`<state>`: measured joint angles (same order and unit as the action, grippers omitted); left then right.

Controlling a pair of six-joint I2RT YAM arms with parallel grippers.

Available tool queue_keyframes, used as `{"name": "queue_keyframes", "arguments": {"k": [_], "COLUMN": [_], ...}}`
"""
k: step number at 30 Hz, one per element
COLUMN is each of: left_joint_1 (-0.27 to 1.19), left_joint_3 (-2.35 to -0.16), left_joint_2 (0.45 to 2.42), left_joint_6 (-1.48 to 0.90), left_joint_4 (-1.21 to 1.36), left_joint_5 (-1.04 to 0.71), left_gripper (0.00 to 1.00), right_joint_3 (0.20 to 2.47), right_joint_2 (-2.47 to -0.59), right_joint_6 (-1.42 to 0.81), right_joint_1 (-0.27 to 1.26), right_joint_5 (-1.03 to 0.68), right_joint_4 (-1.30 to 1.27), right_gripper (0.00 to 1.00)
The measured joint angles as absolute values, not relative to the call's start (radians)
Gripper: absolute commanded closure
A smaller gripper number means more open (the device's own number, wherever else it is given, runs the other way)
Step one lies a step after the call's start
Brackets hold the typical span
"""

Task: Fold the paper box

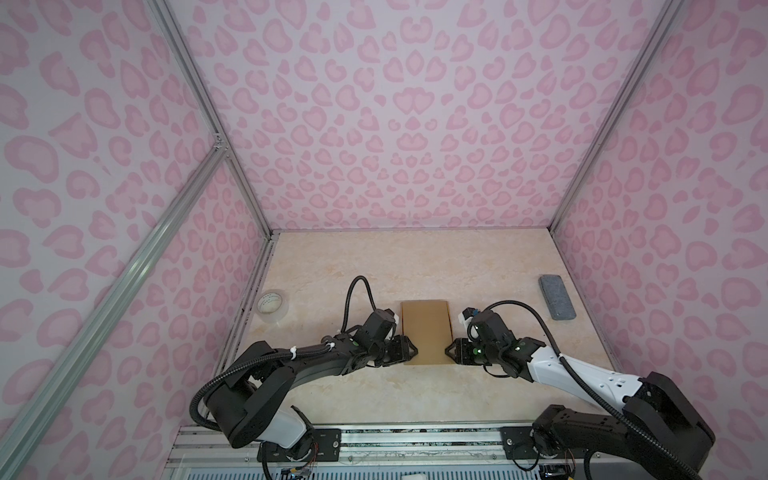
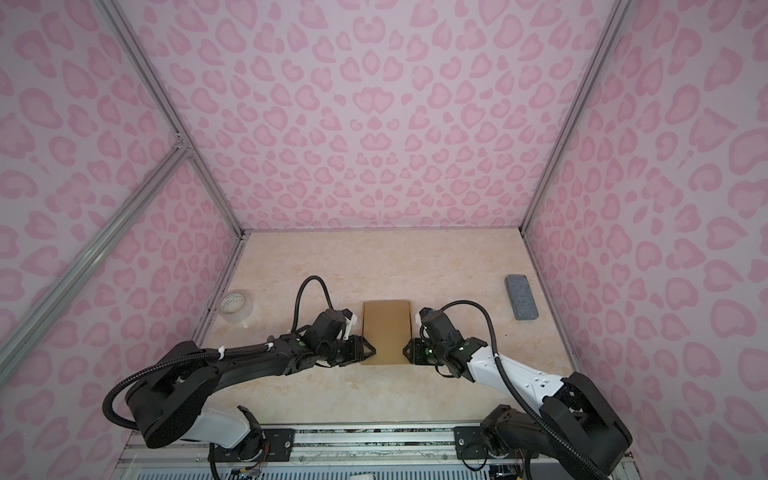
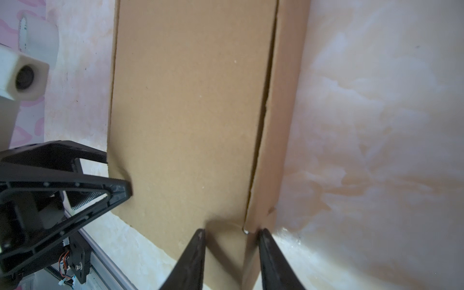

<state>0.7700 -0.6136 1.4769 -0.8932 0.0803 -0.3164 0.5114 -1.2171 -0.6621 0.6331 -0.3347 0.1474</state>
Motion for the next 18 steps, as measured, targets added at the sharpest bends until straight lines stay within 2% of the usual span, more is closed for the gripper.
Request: {"name": "queue_keyframes", "arguments": {"k": [18], "left_joint_1": [0.77], "left_joint_3": [-0.605], "left_joint_2": [1.46], "left_joint_6": [-0.857], "left_joint_4": [0.055], "left_joint_5": [-0.261], "left_gripper": [0.37], "right_joint_3": [0.511], "right_joint_2": [-1.209], "right_joint_6": [-0.662], "right_joint_1": [0.633], "right_joint_5": [-0.335], "right_joint_4": [0.149], "right_gripper": [0.63]}}
